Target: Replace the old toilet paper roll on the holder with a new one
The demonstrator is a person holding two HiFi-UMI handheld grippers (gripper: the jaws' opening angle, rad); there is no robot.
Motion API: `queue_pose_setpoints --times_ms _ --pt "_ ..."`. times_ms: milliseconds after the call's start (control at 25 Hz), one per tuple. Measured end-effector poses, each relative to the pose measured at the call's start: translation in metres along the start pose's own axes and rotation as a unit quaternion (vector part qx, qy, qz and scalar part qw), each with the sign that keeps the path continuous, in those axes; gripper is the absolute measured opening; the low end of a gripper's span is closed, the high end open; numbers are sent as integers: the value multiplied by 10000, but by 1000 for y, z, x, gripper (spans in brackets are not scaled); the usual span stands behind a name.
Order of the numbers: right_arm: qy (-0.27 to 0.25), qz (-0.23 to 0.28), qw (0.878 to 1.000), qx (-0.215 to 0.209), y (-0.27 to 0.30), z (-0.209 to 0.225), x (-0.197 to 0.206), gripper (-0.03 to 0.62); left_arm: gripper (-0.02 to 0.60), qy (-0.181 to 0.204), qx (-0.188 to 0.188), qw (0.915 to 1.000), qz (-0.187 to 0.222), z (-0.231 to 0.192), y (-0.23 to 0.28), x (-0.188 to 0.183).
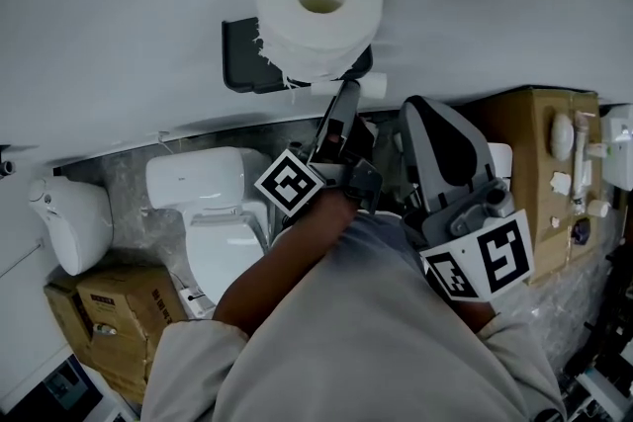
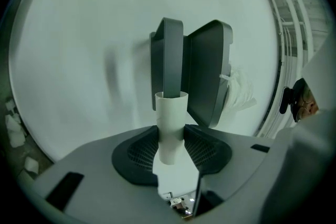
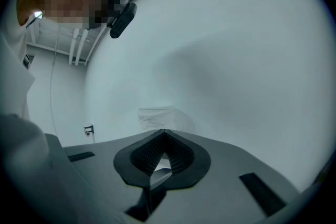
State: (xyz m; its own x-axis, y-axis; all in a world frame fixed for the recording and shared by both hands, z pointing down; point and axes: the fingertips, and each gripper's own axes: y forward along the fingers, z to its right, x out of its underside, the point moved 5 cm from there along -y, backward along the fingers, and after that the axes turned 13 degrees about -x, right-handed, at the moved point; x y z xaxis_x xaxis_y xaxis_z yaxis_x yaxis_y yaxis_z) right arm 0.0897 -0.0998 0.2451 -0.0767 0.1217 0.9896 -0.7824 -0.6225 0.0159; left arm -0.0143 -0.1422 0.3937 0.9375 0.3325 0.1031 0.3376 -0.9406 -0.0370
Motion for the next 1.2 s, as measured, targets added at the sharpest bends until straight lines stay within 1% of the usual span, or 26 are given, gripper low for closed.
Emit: queue_pose_setpoints --times_ms 200,520,720,880,1000,1200 --pt "13 52 9998 177 -29 21 -5 15 161 106 77 9995 -283 9 17 36" --pt "20 75 9993 370 -47 32 -5 15 160 220 91 9975 -661 13 29 62" --pt "16 94 9987 492 -59 35 -6 15 160 378 119 9945 -968 17 32 82" --pt "16 94 9985 548 -65 35 -5 15 160 622 134 9910 -1175 21 27 92" --pt "34 96 9985 547 -68 33 -4 15 160 1034 -95 9866 -1256 18 19 93" --pt "47 82 9990 447 -65 26 -1 15 160 1308 -182 9841 -1189 22 4 85"
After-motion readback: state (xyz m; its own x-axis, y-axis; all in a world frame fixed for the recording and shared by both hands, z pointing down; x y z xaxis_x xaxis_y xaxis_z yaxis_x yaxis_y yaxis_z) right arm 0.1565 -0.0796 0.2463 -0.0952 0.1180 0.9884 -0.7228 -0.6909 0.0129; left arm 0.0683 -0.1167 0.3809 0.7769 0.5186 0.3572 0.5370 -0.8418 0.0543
